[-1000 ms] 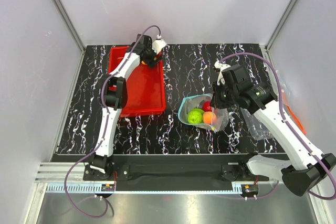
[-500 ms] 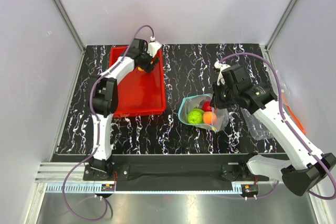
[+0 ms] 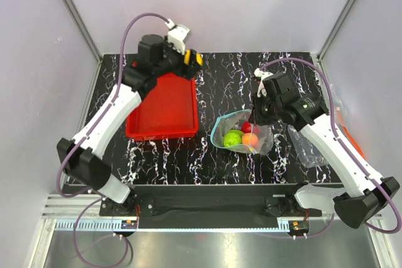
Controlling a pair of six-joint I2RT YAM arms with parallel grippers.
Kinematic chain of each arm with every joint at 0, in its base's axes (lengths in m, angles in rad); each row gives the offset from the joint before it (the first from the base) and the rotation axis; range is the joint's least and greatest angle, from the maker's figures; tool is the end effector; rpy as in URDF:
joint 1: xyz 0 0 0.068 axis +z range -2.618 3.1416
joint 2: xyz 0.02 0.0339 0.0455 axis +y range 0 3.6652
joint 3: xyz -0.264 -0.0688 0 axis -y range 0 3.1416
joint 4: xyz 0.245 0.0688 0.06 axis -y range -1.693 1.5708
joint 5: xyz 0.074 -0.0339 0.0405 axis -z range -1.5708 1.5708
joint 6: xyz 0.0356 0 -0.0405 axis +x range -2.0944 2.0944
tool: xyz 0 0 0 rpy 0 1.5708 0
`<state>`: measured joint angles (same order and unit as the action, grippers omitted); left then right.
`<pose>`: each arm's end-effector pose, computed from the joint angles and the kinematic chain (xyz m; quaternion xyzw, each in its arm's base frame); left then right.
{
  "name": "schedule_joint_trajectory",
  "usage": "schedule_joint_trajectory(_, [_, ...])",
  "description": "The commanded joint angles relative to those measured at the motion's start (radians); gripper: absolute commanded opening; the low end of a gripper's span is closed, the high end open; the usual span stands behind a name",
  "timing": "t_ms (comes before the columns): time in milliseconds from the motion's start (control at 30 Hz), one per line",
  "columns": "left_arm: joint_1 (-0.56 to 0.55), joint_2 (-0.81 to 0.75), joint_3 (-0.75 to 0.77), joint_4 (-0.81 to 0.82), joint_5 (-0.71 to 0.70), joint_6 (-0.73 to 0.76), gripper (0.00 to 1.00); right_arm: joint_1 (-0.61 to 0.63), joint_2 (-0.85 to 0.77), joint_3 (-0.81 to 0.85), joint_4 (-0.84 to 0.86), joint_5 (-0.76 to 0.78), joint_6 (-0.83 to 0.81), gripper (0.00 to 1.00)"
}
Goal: Place the food in the zip-top bag and seal the zipper
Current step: Place the fake fruit in the zipper food storage bag.
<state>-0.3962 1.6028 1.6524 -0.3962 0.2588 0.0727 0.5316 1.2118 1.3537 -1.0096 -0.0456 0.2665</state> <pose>0.3398 -0.1520 0.4126 0.2607 0.7722 -0.1960 0.5453 0.1993 0.1191 0.3711 -0.1318 0.9293 0.1535 0.3089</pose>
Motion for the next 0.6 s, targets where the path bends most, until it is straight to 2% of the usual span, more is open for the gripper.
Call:
schedule_joint_trajectory(0, [-0.126,-0.111,-0.130,0.133,0.053,-0.167,0.49,-0.005,-0.001,0.055,0.055,0.001,0.010,0.00])
schedule_joint_trajectory(133, [-0.251,-0.282,-0.310,0.357,0.045,-0.301,0.47,-0.004,-0.012,0.056,0.066,0.018,0.019,0.00])
schedule_joint_trajectory(233, [-0.344,-0.377,-0.504,0.630,0.022,-0.407,0.47,-0.002,-0.027,0.044,0.086,0.033,0.034,0.00])
schedule_joint_trajectory(300, [-0.377,-0.409,-0.572,0.718,-0.009,-0.450,0.47,-0.004,-0.032,0.041,0.092,0.030,0.039,0.00])
schedule_joint_trajectory(333, [-0.394,-0.434,-0.606,0.756,-0.030,-0.517,0.47,-0.004,-0.037,0.039,0.097,0.030,0.042,0.00])
schedule_joint_trajectory(367, [-0.426,-0.441,-0.682,0.866,-0.036,-0.545,0.47,-0.002,-0.038,0.038,0.103,0.027,0.048,0.00])
schedule_joint_trajectory(467, [-0.473,-0.445,-0.781,1.057,-0.067,-0.614,0.47,-0.004,-0.037,0.035,0.112,0.029,0.062,0.00])
schedule_joint_trajectory(567, [-0.515,-0.425,-0.856,1.140,-0.108,-0.634,0.47,-0.004,-0.038,0.033,0.126,0.013,0.069,0.00])
